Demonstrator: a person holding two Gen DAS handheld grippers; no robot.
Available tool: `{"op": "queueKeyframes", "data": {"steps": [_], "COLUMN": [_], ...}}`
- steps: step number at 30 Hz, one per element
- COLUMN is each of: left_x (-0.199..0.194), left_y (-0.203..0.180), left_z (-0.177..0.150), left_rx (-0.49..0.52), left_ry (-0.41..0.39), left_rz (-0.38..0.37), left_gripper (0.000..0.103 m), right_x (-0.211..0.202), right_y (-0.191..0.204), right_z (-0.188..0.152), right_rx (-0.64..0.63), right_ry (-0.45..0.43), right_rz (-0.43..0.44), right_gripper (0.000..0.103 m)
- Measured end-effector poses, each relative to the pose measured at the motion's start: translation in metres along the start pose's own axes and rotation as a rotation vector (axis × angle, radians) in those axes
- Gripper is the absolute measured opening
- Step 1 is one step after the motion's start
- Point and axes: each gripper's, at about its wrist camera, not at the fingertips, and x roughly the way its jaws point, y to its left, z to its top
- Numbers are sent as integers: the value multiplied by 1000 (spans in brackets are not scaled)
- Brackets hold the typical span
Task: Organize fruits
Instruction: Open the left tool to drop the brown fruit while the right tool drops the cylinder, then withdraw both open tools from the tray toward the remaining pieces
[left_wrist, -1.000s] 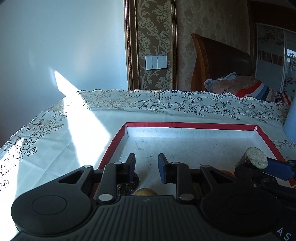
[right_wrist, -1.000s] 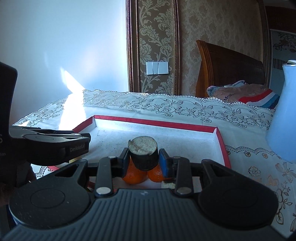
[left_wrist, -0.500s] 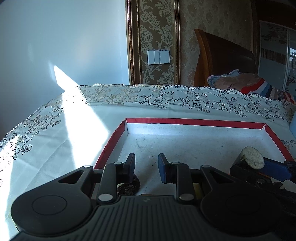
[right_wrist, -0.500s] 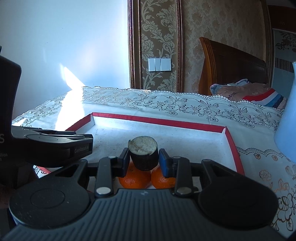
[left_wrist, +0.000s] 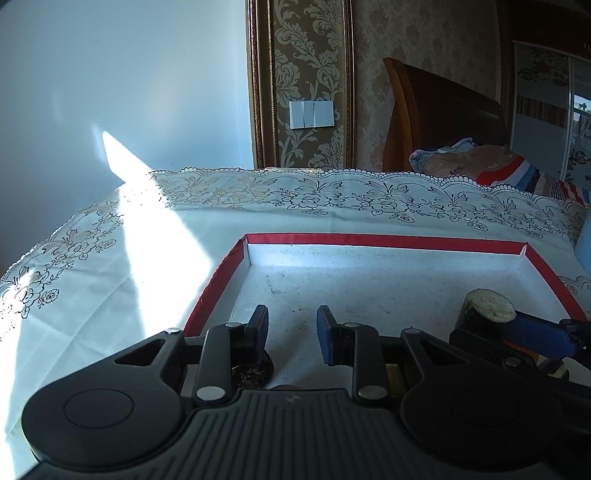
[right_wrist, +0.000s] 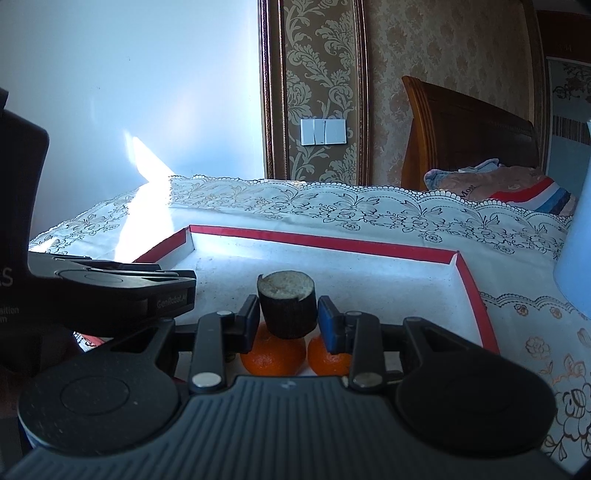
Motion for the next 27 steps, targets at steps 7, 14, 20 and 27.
{"op": "queueKeyframes", "data": {"steps": [7,14,20,27], "left_x": [-3,-10,-10,-16], "left_y": [2,6,5,20], "left_z": [0,2,1,0], "left_rx": [-14,-41,-33,-74], "left_ry": [-10,-57,-55,-54], "left_rz": [-14,6,11,-1], "left_gripper": [45,91,91,91], "right_x": [-3,-8,-8,-15], "right_y": [0,-2,-3,-13], "right_z": [0,0,0,0], "right_rx": [-4,5,3,48], "right_ry": [-13,-30,-30,-63], "right_rz": [-7,-11,-19,-35], "right_gripper": [33,39,39,41]}}
